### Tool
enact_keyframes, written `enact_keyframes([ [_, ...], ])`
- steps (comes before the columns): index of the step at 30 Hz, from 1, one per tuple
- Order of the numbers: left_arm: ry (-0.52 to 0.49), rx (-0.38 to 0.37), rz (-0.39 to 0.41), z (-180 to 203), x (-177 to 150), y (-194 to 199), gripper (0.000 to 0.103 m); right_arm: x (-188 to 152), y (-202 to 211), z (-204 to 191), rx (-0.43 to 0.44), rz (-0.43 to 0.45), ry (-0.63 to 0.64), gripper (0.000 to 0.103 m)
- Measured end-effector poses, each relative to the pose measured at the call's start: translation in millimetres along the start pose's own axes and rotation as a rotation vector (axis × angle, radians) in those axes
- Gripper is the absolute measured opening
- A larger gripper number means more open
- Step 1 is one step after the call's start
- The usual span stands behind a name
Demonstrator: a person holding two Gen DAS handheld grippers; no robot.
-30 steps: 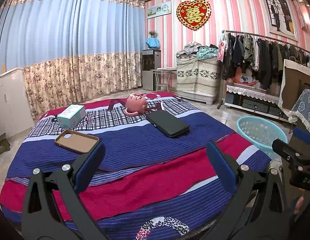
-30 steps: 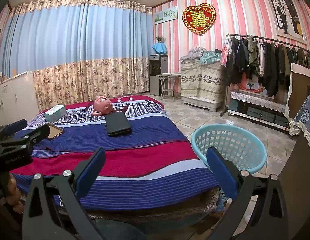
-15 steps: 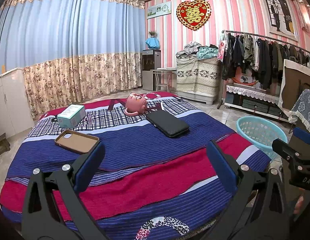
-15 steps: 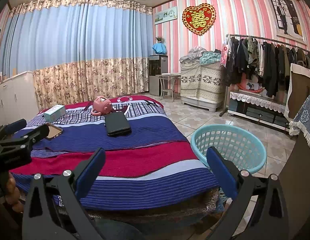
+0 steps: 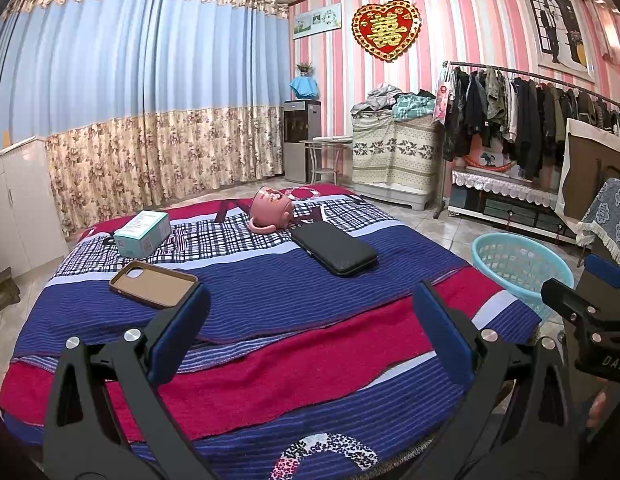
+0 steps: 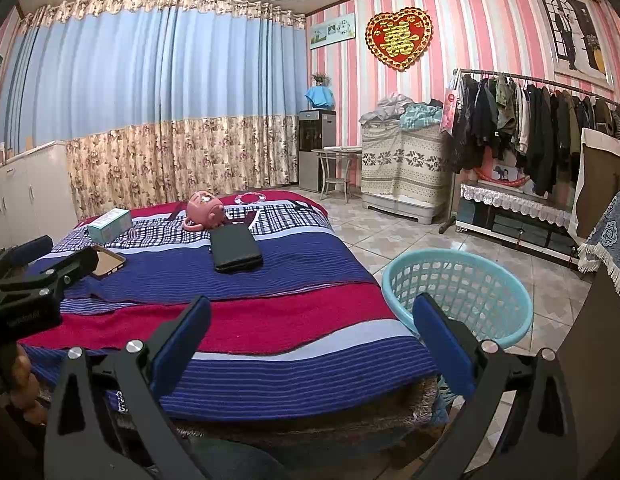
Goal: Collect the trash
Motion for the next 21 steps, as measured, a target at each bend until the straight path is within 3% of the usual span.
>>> enact_keyframes([
  [21,-0.016,0.002,0.015,6.2,4.9,0.5,0.098,-0.9,-1.3,-0.2,-0.002,0.002,0.002,0.098],
])
Point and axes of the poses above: each gripper's, at about its wrist camera, not at the fingertips, and y roughly against the way its jaws point, z to its right, x to its top, the point moved 8 cm from there along -y, roughly the way its jaws point, and after that the axes turned 1 degree about z, right-handed, at the moved point
